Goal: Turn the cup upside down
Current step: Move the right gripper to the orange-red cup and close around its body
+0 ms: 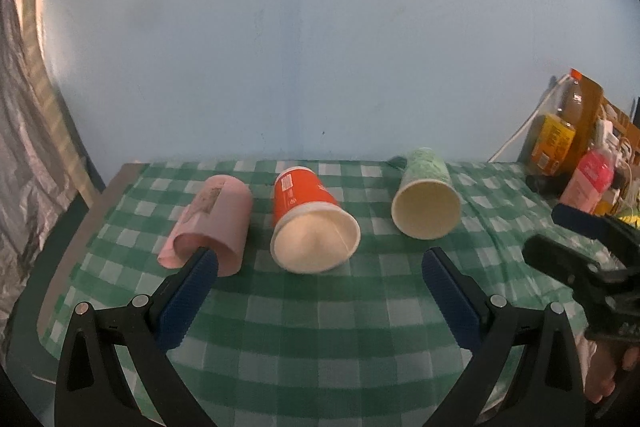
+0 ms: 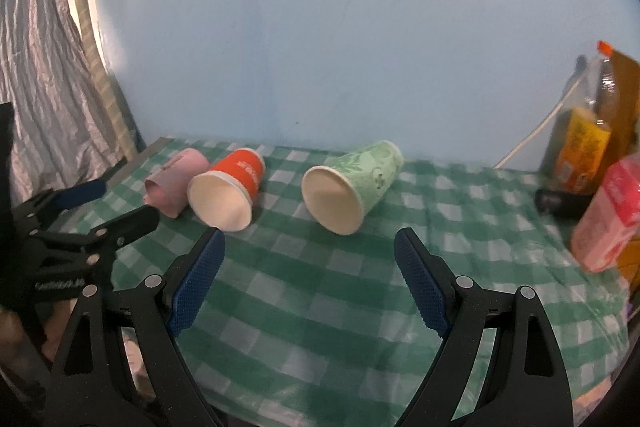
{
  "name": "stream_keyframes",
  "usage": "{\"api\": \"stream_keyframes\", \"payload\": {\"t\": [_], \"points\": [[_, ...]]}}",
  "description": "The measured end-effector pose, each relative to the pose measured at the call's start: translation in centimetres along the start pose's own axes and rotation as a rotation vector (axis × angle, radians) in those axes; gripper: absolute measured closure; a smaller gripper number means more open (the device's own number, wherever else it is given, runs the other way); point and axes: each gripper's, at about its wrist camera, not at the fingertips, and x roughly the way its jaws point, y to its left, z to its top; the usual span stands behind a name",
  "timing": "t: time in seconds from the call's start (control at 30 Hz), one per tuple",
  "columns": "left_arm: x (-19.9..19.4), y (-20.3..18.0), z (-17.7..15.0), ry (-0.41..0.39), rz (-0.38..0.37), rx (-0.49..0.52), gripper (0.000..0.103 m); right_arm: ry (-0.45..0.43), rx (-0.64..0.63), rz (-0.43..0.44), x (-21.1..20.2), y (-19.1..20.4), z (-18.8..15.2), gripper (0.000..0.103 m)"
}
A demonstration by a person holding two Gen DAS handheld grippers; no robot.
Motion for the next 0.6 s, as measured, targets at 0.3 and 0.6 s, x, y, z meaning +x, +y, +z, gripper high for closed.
{"api": "stream_keyframes", "payload": {"t": [0.3,0.6], "points": [[5.2,-0.1,4.3,0.155,0.093,0.029,0.000,0.092,0.056,0.077,3.9,-1.1,5.2,0.017],[9.7,-0.1,6.7,0.266,0.104,0.028,0.000,0.261,0.136,0.166,9.4,-1.7,9.1,0.017]]}}
